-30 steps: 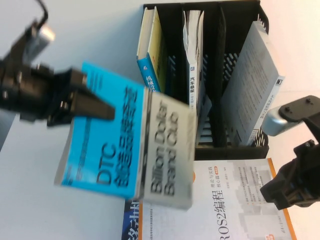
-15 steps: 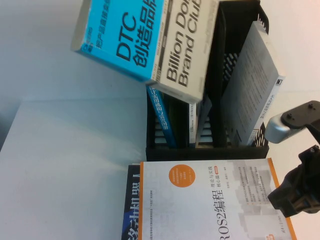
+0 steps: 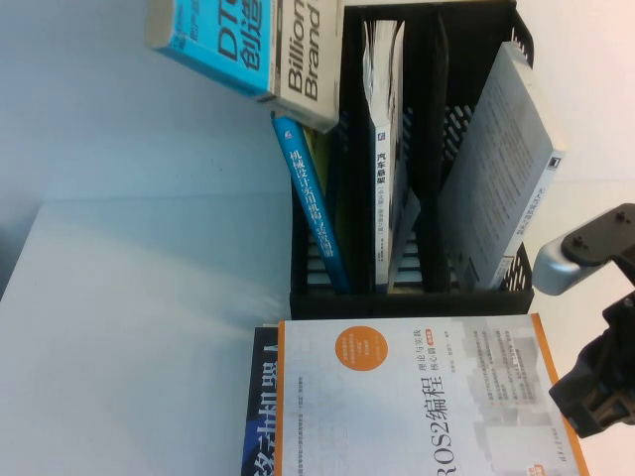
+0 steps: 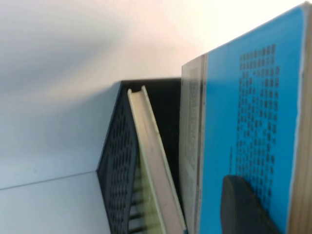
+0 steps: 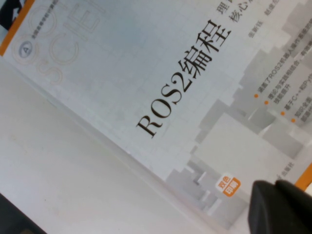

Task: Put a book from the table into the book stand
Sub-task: Place the book on the book shelf

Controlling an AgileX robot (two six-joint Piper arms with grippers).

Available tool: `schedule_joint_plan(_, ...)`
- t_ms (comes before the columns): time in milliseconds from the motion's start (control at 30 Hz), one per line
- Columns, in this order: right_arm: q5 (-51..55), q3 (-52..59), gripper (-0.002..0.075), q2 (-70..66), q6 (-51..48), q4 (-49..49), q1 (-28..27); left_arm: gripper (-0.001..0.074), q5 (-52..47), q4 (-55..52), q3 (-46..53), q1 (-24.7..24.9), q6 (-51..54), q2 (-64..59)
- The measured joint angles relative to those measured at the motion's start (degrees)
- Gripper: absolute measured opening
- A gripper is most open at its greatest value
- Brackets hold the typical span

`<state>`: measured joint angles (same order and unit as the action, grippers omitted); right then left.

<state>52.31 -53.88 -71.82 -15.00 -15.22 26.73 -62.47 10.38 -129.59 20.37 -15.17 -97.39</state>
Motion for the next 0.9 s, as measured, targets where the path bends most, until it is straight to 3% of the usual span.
schedule_joint_plan(233,0.0,0.0,-0.0003,0.0,0.0,0.1,0.0,0.0189,-0.1,-1.8,0.0,3.2,0.0,-6.1)
schedule_joint_plan(900,-1.3,0.0,-0.0003,0.0,0.4,0.7,0.0,0.0189,-3.8,-11.5,-3.9,3.8,-7.7,-10.0)
